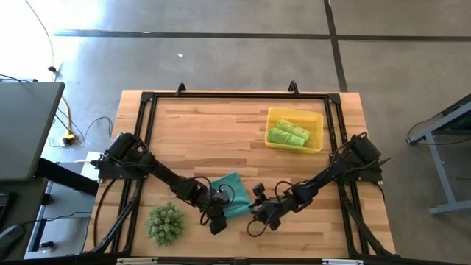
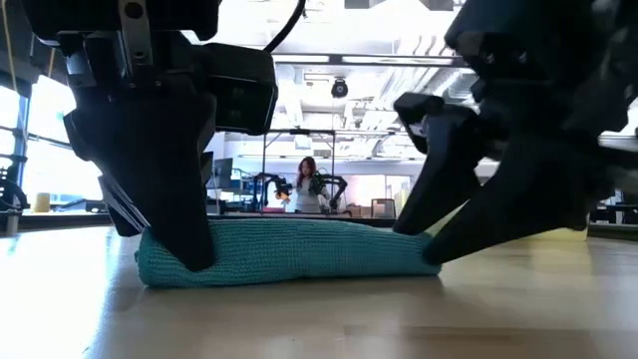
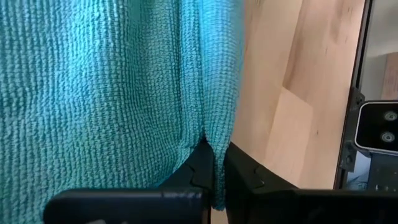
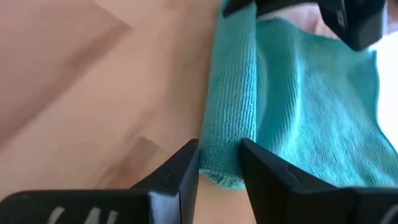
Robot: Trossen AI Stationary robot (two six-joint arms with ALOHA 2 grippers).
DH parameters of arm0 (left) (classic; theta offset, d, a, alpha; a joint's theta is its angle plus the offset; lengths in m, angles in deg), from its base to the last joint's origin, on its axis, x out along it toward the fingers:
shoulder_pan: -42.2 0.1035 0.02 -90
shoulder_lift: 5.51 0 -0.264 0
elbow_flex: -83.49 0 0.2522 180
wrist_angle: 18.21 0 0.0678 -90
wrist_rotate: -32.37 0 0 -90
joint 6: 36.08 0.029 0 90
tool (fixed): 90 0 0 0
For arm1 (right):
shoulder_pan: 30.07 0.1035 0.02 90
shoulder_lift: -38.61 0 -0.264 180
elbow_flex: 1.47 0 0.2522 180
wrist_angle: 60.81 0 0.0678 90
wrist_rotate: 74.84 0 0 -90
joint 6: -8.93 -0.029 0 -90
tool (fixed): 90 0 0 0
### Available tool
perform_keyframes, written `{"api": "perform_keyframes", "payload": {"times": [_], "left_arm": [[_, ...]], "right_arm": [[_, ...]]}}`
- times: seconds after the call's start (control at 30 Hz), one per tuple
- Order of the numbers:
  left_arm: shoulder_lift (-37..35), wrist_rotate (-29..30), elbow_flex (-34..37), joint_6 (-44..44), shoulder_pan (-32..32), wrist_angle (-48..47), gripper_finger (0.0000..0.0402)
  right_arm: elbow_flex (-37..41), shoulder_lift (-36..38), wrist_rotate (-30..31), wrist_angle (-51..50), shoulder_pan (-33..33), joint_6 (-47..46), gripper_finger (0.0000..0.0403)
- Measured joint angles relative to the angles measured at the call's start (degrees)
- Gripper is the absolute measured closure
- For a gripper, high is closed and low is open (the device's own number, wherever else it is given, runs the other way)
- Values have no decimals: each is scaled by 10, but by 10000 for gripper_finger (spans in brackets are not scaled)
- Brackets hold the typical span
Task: Roll microfiber towels into tight, uniform cylinder then place into a basket
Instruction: Roll the blue towel
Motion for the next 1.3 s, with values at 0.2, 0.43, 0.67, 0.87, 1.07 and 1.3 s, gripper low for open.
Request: {"api": "perform_keyframes", "payload": {"times": [0.2, 0.43, 0.67, 0.87, 1.07, 1.3], "left_arm": [[0, 5, 0, 2, 0, 8, 395], [-3, 3, 1, 42, 1, 33, 375], [-36, -14, 3, 70, -1, 12, 353], [-76, -20, 1, 106, -5, -44, 338], [-116, -24, 1, 150, -25, -93, 334], [-127, 56, 1, 210, -62, -50, 334]], "right_arm": [[0, -5, 1, -1, -25, -20, 293], [-2, -8, -48, -11, -48, -51, 293], [-4, -9, -92, -32, -69, -160, 328], [-4, -9, -112, -45, -70, -190, 393], [-2, -10, -226, -37, -79, -295, 398], [0, -13, -411, 5, -117, -504, 398]]}}
